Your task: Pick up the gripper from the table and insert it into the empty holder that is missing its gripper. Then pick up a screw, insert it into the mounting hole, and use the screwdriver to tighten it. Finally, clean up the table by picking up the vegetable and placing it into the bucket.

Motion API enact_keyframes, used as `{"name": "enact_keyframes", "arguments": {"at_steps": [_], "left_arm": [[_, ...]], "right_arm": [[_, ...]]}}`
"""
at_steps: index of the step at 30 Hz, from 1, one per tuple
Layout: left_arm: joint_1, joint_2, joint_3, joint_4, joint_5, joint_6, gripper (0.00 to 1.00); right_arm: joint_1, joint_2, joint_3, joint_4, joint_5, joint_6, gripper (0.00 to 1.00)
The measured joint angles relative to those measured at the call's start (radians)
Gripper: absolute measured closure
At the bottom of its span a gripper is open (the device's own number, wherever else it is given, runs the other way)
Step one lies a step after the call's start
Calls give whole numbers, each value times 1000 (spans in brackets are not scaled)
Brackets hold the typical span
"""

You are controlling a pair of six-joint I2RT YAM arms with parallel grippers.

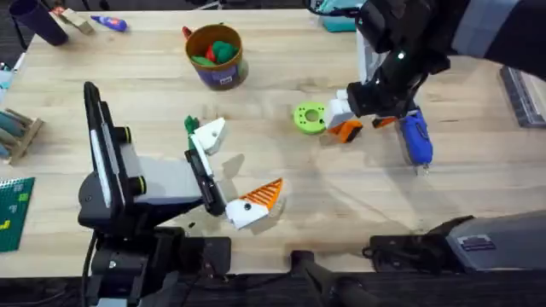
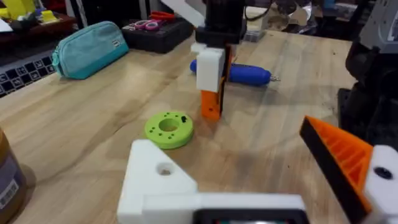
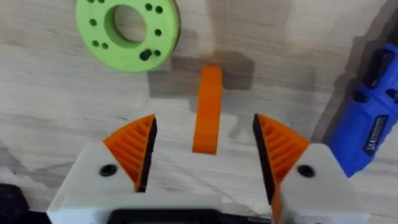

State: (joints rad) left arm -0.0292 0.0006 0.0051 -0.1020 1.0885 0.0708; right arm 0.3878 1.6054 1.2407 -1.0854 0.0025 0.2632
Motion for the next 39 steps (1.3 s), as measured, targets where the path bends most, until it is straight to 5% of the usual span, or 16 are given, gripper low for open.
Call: {"name": "enact_keyframes", "arguments": {"at_steps": [9,28,39], "left_arm": [[0,0,0,0,0,0,14],[0,0,0,0,0,0,14],[0,0,0,0,0,0,15]], "right_arm": [[0,0,-101,86,0,32,189],[0,0,-69,71,0,25,355],[0,0,-46,61,0,20,607]]}}
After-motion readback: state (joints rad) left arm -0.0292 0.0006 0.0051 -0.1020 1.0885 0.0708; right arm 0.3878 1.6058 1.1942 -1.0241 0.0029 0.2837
